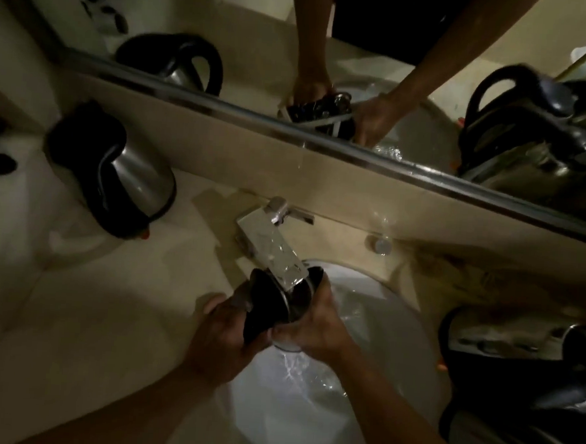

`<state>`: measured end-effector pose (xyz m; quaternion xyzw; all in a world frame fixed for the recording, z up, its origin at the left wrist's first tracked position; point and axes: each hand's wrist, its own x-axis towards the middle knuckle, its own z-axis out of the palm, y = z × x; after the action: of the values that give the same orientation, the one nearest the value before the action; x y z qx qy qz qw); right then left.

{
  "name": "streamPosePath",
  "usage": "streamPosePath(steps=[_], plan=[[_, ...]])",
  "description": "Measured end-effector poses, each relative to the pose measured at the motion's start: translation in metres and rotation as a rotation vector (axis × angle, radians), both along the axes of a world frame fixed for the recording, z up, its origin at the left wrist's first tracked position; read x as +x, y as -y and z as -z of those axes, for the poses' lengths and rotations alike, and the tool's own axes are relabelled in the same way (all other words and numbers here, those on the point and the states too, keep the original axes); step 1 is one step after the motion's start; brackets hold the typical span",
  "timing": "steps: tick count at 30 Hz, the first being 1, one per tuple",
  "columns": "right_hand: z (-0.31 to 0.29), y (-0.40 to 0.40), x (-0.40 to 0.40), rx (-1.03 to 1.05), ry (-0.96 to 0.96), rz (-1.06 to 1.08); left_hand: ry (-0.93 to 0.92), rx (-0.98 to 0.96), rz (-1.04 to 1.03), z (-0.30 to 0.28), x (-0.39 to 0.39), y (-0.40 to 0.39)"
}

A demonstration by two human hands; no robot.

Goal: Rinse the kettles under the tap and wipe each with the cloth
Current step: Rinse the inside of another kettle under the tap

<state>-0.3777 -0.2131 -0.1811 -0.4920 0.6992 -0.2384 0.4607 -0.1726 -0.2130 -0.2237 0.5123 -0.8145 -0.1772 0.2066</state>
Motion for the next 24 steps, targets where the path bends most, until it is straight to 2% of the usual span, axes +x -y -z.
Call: streamPosePath(steps=[10, 17, 24], plan=[[0.001, 0.005, 0.002, 0.187, -0.014, -0.023, 0.074, -0.012, -0.044, 0.008, 0.001, -0.001], [0.005, 0.015, 0.003, 0.168, -0.024, 0.005, 0.056, -0.102, -0.109, 0.001, -0.004, -0.007], [0.008, 0.015, 0.001, 0.134, -0.009, 0.025, 0.083, -0.026, -0.078, 0.008, -0.003, -0.002]])
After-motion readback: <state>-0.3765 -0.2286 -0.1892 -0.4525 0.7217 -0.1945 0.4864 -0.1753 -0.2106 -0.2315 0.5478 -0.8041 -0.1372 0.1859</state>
